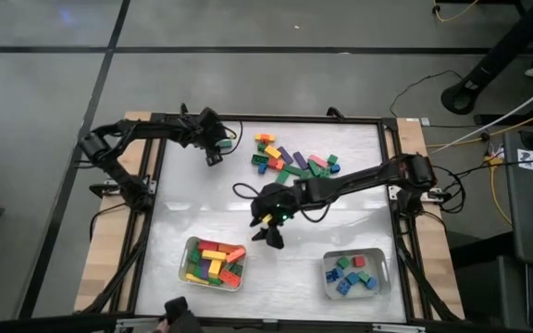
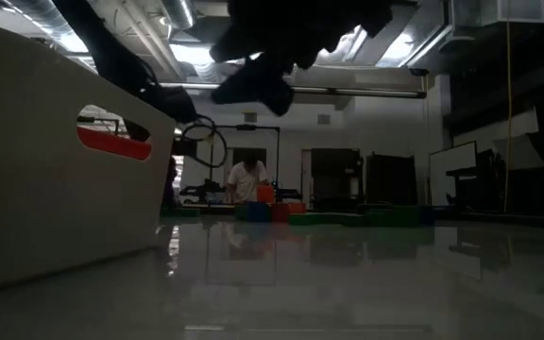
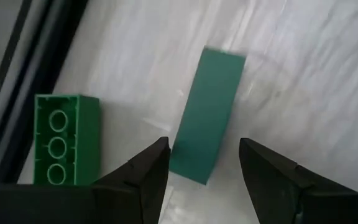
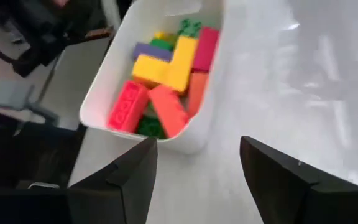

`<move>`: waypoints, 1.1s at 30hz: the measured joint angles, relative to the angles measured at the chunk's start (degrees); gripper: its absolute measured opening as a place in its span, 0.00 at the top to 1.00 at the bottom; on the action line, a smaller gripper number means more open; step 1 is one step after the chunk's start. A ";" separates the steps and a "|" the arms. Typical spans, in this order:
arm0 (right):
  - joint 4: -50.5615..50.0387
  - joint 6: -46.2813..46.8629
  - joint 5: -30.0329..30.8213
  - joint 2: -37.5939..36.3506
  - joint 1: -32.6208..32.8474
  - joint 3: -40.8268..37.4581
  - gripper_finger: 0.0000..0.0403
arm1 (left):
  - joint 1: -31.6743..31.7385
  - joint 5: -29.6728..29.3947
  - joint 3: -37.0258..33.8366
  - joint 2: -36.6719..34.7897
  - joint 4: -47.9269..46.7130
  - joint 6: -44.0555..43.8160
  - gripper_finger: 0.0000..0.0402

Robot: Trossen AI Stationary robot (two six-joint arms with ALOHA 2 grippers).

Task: Sort blocks by size
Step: Put the rectangular green block into the white bin

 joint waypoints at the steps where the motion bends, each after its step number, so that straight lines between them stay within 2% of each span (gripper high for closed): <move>1: -1.43 -0.46 1.07 -0.83 -0.12 0.06 0.43 | 0.52 0.02 0.00 0.44 -0.06 0.61 0.55; 8: -14.37 -3.76 10.77 -6.02 -0.26 0.04 0.43 | 3.05 4.19 0.17 3.24 0.61 2.04 0.56; 11: -21.60 -4.27 16.49 -8.09 -0.26 0.04 0.43 | 3.19 5.48 0.15 2.89 0.46 1.99 0.64; 15: -32.00 -4.20 26.02 -9.96 -0.81 0.02 0.43 | 3.02 5.47 -0.01 1.85 0.17 -0.23 0.80; 20: -44.32 -2.54 34.50 -10.39 -2.65 0.02 0.43 | 2.70 6.02 -0.11 0.50 -0.90 -7.44 0.80; 28: -58.36 -2.68 36.93 -10.41 -7.25 -2.66 0.43 | -0.52 11.66 -0.09 -6.63 -6.08 -13.37 0.80; 33: -60.87 -4.81 36.93 -11.38 -11.03 -8.22 0.43 | -4.44 19.13 -0.07 -13.58 -7.60 -17.88 0.80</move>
